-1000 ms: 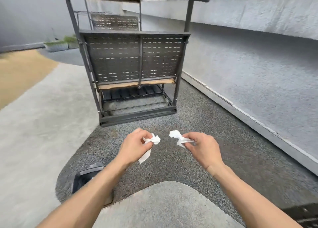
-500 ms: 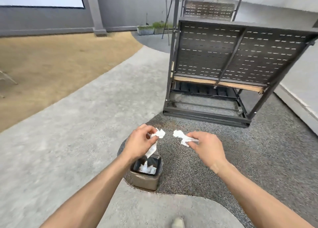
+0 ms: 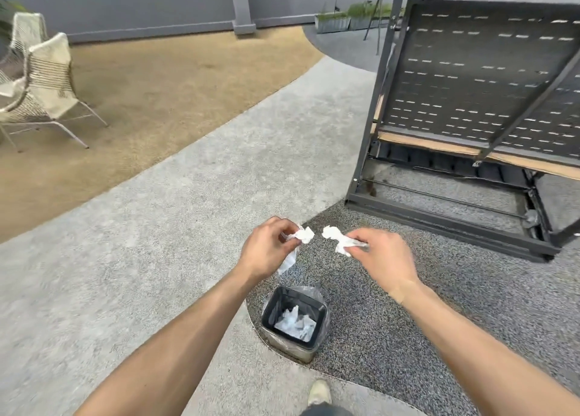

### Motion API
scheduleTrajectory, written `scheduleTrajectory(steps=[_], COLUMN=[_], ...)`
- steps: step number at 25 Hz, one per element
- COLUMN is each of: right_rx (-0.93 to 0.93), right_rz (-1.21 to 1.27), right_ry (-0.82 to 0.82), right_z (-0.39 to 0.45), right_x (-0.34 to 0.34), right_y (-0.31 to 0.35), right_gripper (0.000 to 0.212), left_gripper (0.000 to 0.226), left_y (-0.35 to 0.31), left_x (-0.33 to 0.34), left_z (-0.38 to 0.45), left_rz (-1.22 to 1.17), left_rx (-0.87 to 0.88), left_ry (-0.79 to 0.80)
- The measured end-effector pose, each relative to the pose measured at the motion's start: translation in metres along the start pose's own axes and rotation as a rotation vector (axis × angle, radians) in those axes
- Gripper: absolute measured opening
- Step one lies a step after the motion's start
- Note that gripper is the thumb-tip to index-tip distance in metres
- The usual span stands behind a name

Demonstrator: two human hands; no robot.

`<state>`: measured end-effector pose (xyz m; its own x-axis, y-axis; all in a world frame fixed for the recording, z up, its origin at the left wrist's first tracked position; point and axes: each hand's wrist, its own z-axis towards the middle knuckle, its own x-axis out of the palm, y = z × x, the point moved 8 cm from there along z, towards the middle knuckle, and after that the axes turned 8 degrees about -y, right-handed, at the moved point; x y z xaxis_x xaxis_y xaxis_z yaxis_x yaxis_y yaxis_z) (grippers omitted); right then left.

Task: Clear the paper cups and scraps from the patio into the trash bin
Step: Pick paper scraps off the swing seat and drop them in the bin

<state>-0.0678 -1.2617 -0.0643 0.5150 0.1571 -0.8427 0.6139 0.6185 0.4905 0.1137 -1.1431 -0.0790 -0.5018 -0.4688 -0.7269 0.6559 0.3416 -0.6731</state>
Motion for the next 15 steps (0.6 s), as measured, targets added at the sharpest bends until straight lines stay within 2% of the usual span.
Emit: scheduleTrajectory(steps=[8,15], right_rx=[0.048,0.183], right_rz=[0.110,0.071], right_ry=[0.128,0.254], right_z=[0.072,0.080], right_x=[0.066,0.176], right_y=[-0.031,-0.081], right_gripper=[0.023,0.030], left_gripper=[0.016,0.026], left_y=[0.048,0.139], left_x=[0.036,0.099], left_z=[0.069,0.100], left_rz=[0.021,0.014], left_rx=[-0.106,-0.200], left_ry=[0.020,0.090])
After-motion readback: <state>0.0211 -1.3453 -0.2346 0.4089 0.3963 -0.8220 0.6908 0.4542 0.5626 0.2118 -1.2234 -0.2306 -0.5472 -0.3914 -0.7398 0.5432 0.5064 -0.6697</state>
